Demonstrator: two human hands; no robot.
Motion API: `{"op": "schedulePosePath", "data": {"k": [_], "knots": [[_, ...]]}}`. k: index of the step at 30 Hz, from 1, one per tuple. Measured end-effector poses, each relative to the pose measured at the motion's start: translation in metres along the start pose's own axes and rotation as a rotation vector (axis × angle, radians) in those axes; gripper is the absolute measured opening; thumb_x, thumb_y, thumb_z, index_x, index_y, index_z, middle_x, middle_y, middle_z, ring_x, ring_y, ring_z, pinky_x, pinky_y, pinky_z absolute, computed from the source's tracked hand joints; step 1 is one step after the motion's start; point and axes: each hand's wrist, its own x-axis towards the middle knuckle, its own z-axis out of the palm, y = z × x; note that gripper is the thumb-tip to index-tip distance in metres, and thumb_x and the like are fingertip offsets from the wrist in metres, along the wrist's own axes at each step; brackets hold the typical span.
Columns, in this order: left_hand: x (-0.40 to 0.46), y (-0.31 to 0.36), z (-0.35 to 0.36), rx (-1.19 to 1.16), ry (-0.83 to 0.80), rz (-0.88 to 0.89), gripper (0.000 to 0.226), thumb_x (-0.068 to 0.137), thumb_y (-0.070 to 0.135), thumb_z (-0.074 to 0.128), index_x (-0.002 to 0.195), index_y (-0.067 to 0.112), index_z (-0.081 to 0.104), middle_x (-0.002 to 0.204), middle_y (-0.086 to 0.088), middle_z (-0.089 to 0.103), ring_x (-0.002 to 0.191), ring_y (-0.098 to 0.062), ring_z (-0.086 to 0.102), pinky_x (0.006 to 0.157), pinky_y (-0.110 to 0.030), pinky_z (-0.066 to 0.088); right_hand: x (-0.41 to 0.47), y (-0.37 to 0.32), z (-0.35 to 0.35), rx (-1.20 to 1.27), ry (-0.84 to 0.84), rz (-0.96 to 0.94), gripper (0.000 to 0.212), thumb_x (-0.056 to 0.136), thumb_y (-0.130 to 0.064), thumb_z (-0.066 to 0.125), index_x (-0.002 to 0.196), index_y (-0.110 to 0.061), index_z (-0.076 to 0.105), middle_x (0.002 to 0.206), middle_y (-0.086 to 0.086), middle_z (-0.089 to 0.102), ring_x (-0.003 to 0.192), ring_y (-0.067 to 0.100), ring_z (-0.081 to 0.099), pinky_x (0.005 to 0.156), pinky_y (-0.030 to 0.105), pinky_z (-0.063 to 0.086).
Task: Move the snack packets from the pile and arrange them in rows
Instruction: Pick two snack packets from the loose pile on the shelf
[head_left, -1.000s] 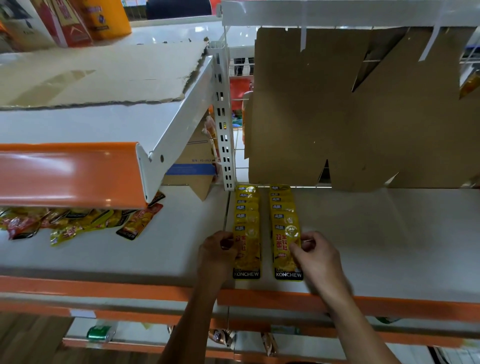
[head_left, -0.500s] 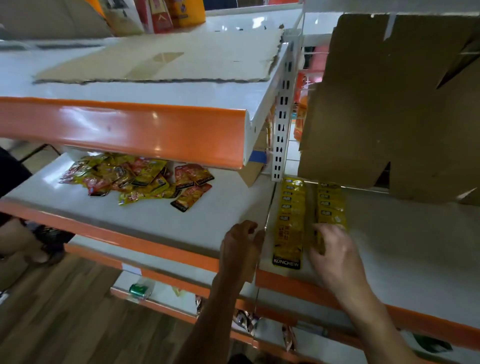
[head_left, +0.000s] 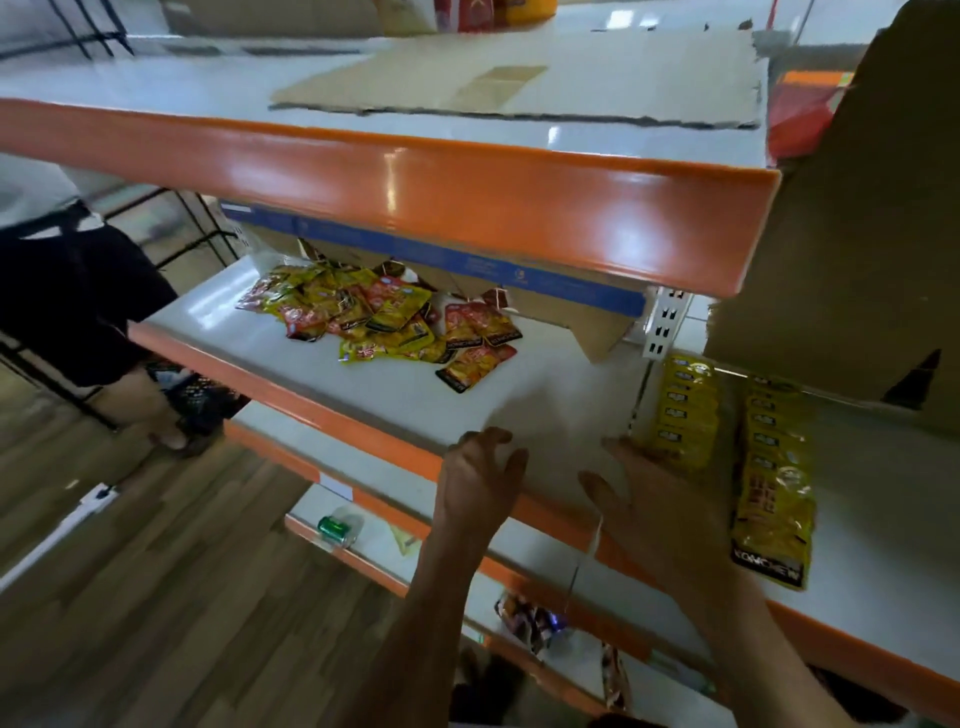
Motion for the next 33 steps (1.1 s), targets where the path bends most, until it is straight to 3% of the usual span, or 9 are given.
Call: {"op": "schedulePosePath", "data": {"k": [6,12,17,19,22,26,28,33], "knots": [[0.04,-0.037,-0.033,0.004,0.015,0.027,0.034,0.091,0.034,0.066,0.121,0.017,0.069,0.12,-0.01,0.068,0.106,-0.026,0.065,0.087,-0.027,0.049,0.032,-0.039,0.036,0.051,0.004,0.033,0.055,0.093,-0.047,0.058,0.142,-0.022,0.049,0.147,0.004,0.047,0.133,0.023,0.046,0.11,0.033,0.036],[0.108,-0.079,-0.067,0.041,-0.02,0.111,0.032,0.092,0.033,0.064,0.12,0.02,0.068,0.12,-0.007,0.068,0.111,-0.026,0.061,0.089,-0.03,0.046,0.069,-0.092,0.09,0.006,0.022,0.073,0.056,0.095,-0.045,0.055,0.143,-0.018,0.047,0.146,0.005,0.046,0.133,0.023,0.044,0.112,0.034,0.034],[0.167,-0.108,-0.072,0.086,-0.01,0.305,0.022,0.087,0.021,0.069,0.105,0.008,0.073,0.102,-0.015,0.073,0.097,-0.035,0.067,0.079,-0.037,0.052,0.101,-0.12,0.138,-0.042,0.127,0.109,0.058,0.092,-0.049,0.057,0.135,-0.011,0.057,0.137,0.017,0.056,0.123,0.035,0.055,0.105,0.045,0.043],[0.186,-0.112,-0.072,0.118,-0.075,0.363,0.016,0.088,0.016,0.065,0.098,0.006,0.072,0.094,-0.017,0.072,0.089,-0.036,0.067,0.071,-0.038,0.052,0.111,-0.131,0.148,-0.104,0.11,0.133,0.067,0.091,-0.056,0.048,0.143,-0.015,0.048,0.146,0.016,0.049,0.132,0.034,0.048,0.108,0.043,0.037],[0.206,-0.104,-0.076,0.148,-0.158,0.406,0.022,0.093,0.014,0.053,0.107,0.007,0.069,0.102,-0.018,0.067,0.097,-0.036,0.062,0.075,-0.039,0.048,0.123,-0.143,0.159,-0.142,0.154,0.158,0.081,0.084,-0.064,0.028,0.149,-0.019,0.04,0.151,0.017,0.043,0.137,0.035,0.044,0.111,0.046,0.033],[0.229,-0.096,-0.066,0.209,-0.27,0.406,0.034,0.092,0.017,0.048,0.121,0.014,0.064,0.12,-0.016,0.064,0.113,-0.037,0.056,0.096,-0.046,0.045,0.136,-0.135,0.178,-0.189,0.118,0.104,0.066,0.092,-0.064,0.033,0.146,-0.027,0.042,0.152,0.013,0.042,0.137,0.039,0.042,0.109,0.057,0.036],[0.24,-0.096,-0.054,0.323,-0.308,0.386,0.042,0.093,0.027,0.045,0.134,0.023,0.057,0.138,-0.012,0.055,0.129,-0.037,0.045,0.107,-0.049,0.038,0.14,-0.138,0.179,-0.215,0.105,0.127,0.064,0.089,-0.064,0.035,0.144,-0.032,0.041,0.152,0.014,0.042,0.136,0.043,0.042,0.108,0.059,0.036],[0.249,-0.103,-0.039,0.403,-0.378,0.406,0.048,0.099,0.042,0.042,0.145,0.029,0.044,0.159,-0.013,0.029,0.147,-0.039,0.015,0.117,-0.053,0.016,0.146,-0.148,0.173,-0.241,0.227,0.228,0.053,0.085,-0.055,0.04,0.121,-0.027,0.067,0.136,0.016,0.058,0.12,0.045,0.056,0.097,0.057,0.044]]}}
